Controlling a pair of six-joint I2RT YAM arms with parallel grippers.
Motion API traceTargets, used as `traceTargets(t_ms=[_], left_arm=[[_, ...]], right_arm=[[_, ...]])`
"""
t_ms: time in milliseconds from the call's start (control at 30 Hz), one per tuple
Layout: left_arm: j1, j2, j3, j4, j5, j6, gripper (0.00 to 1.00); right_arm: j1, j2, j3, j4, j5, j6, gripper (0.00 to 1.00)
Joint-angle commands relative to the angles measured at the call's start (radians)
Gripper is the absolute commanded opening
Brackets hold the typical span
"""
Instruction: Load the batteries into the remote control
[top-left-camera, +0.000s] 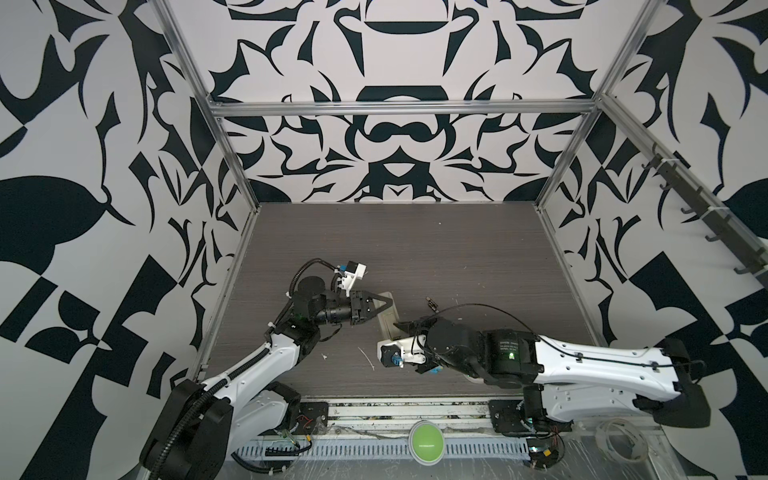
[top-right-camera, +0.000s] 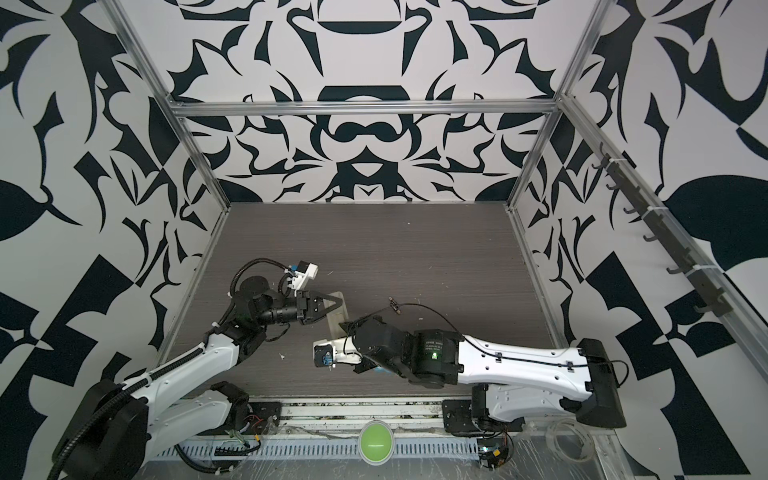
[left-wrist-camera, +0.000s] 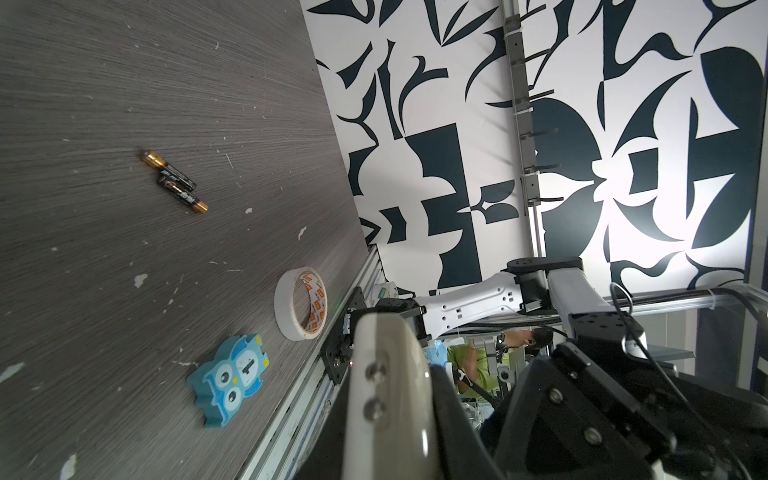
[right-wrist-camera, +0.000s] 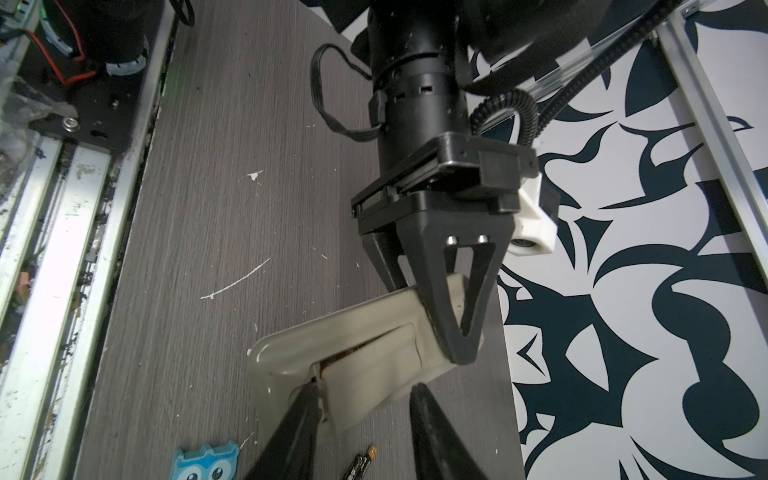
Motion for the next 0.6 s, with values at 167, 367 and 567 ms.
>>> traceTargets(t_ms=[167, 367, 567], left_arm=[[0.012, 0.031, 0.004, 0.071, 0.047, -0.019, 0.00], [0.029, 0.052, -0.005, 0.103, 0.035, -0.026, 0.00], [0.043, 0.082, 0.001, 0.121, 0.032, -0.024, 0.00]], right_arm=[[-0.037, 0.020, -0.010, 0.105, 0.041, 0.015, 0.40], [-0.062, 0.018, -0.010, 0.112, 0.020, 0.022, 0.40], [-0.084, 0.025, -0.005, 0.110, -0.005, 0.037, 0.43]])
